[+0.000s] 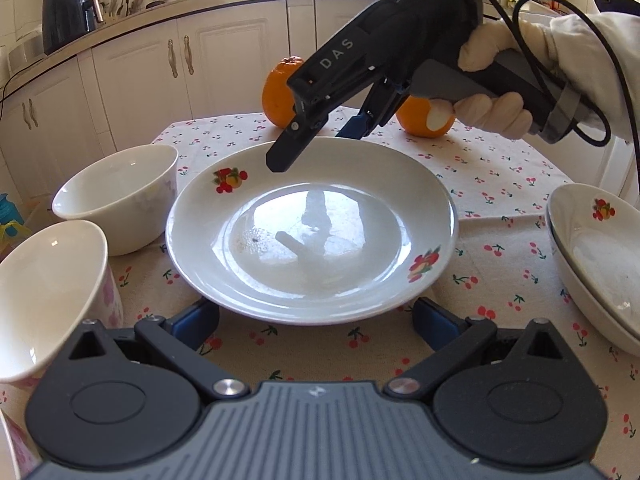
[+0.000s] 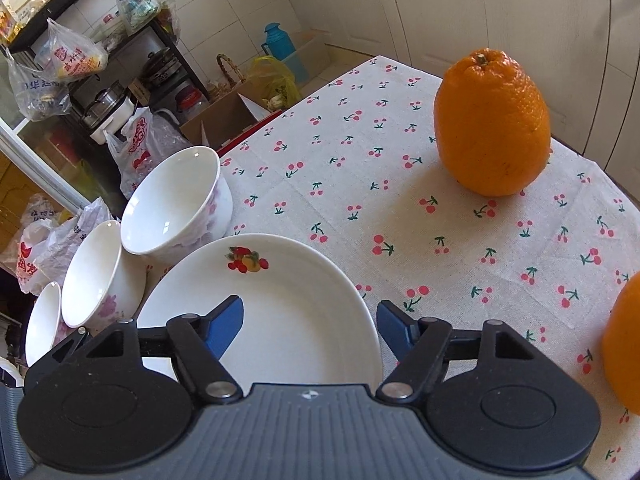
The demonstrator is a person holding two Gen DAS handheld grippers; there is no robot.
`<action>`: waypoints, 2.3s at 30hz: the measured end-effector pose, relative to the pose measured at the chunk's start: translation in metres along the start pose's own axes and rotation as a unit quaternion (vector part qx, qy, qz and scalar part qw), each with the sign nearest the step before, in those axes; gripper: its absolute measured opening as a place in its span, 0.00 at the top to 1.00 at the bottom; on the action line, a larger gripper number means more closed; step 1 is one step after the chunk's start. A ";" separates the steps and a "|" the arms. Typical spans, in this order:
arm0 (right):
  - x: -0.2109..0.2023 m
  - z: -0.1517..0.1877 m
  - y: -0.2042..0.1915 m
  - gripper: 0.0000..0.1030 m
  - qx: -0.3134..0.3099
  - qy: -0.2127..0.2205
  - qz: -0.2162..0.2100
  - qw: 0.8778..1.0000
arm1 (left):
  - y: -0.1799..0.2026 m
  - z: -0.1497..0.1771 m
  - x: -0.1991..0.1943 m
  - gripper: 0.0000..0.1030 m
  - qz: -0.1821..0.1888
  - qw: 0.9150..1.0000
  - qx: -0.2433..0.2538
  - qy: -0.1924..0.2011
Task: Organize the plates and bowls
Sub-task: 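Grasp the rim of the white fruit-decal plate with the right gripper, then lift the plate with the right gripper and carry it over the plate stack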
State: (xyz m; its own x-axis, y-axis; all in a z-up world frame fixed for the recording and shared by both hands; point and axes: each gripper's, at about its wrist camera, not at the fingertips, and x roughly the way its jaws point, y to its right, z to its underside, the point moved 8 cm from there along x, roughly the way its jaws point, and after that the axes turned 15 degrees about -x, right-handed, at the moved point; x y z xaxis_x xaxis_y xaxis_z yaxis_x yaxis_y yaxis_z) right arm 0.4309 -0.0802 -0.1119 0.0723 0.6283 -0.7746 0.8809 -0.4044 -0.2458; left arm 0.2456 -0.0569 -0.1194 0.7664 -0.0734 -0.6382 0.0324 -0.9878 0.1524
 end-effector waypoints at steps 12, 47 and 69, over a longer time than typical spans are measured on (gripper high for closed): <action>-0.002 0.004 -0.001 0.24 0.017 0.010 -0.027 0.999 | 0.000 -0.002 0.000 0.04 -0.009 1.000 0.009 0.005; -0.059 0.046 -0.043 0.24 0.053 0.042 0.020 0.997 | 0.020 0.002 -0.055 0.04 0.040 0.997 0.062 -0.006; -0.114 0.095 -0.065 0.23 0.087 0.072 0.073 0.991 | 0.057 0.010 -0.085 0.04 0.089 0.990 0.110 -0.012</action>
State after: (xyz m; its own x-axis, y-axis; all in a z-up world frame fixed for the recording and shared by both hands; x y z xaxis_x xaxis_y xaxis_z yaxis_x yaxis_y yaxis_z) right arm 0.3208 -0.1887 -0.0628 0.2690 0.6377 -0.7218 0.7631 -0.5984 -0.2443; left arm 0.1759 -0.1088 -0.0643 0.7311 -0.2504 -0.6347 -0.2448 -0.9646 0.0986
